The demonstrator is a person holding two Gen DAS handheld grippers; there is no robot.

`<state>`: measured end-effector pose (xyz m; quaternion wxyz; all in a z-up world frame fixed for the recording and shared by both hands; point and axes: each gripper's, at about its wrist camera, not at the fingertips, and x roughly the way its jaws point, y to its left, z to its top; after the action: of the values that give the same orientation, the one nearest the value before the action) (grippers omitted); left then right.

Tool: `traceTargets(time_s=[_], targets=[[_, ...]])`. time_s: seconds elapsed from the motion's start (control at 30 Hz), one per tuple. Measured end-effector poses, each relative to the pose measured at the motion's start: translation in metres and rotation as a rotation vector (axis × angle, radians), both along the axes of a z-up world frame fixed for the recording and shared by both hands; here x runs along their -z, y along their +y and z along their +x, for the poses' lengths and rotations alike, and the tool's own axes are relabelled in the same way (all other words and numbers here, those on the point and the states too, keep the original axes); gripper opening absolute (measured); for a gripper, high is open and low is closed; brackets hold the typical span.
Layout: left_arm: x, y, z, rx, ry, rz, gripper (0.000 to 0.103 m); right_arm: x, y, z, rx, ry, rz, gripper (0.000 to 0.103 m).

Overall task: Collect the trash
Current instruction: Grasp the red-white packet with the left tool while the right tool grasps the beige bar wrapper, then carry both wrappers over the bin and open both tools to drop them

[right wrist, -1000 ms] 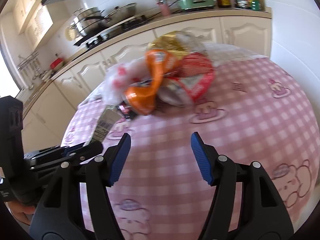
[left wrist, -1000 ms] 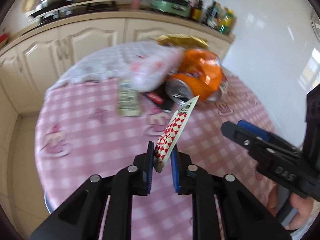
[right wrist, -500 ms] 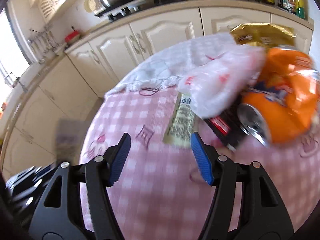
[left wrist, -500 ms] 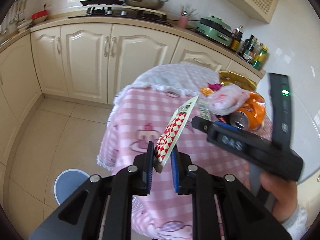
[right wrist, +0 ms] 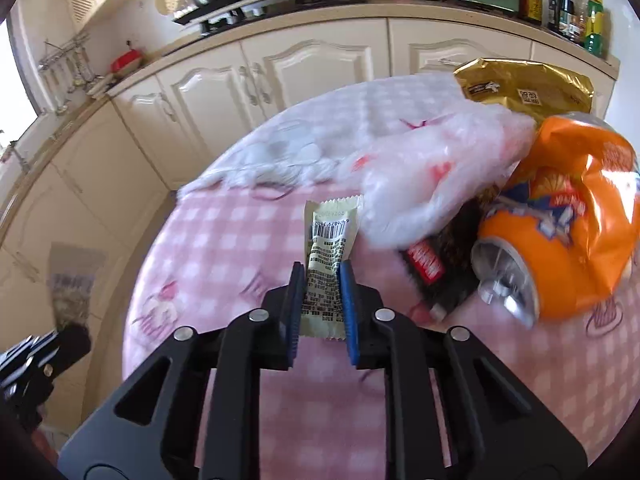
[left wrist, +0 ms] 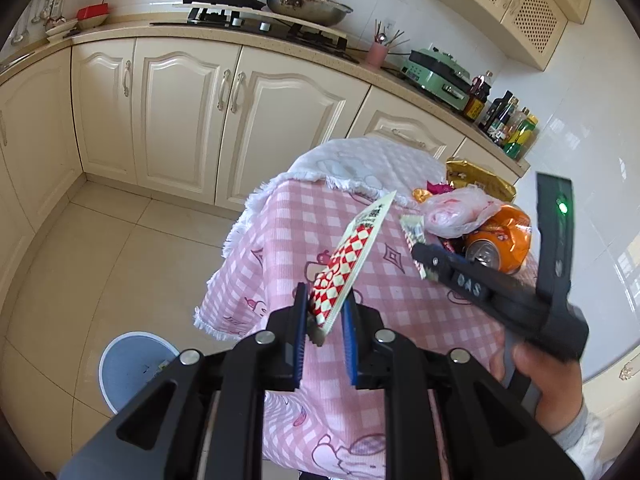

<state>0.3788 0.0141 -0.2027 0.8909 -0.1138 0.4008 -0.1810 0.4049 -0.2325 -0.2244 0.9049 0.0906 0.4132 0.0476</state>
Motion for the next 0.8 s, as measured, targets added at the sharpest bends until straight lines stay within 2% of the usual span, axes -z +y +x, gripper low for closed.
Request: traceTargets(time_s=[0.2, 0.43, 0.57, 0.67, 0.8], targets=[[-0.002, 0.025, -0.017, -0.024, 0.004, -0.041, 0.015, -0.013, 0.035, -0.028, -0.118, -0.021, 0.050, 0.017], [0.012, 0.087, -0.040, -0.129, 0.033, -0.064, 0.015, -0.027, 0.114, -0.051, -0.318, -0.031, 0.101, 0.017], [0.036, 0.137, -0.051, -0.232, 0.083, -0.049, 0.015, -0.007, 0.174, -0.053, -0.434, 0.015, 0.091, 0.017], [0.063, 0.175, -0.057, -0.307, 0.137, -0.035, 0.015, 0.025, 0.223, -0.046, -0.510, 0.085, 0.082, 0.017], [0.103, 0.215, -0.055, -0.379, 0.225, -0.026, 0.015, 0.062, 0.264, -0.036, -0.563, 0.158, 0.061, 0.017]])
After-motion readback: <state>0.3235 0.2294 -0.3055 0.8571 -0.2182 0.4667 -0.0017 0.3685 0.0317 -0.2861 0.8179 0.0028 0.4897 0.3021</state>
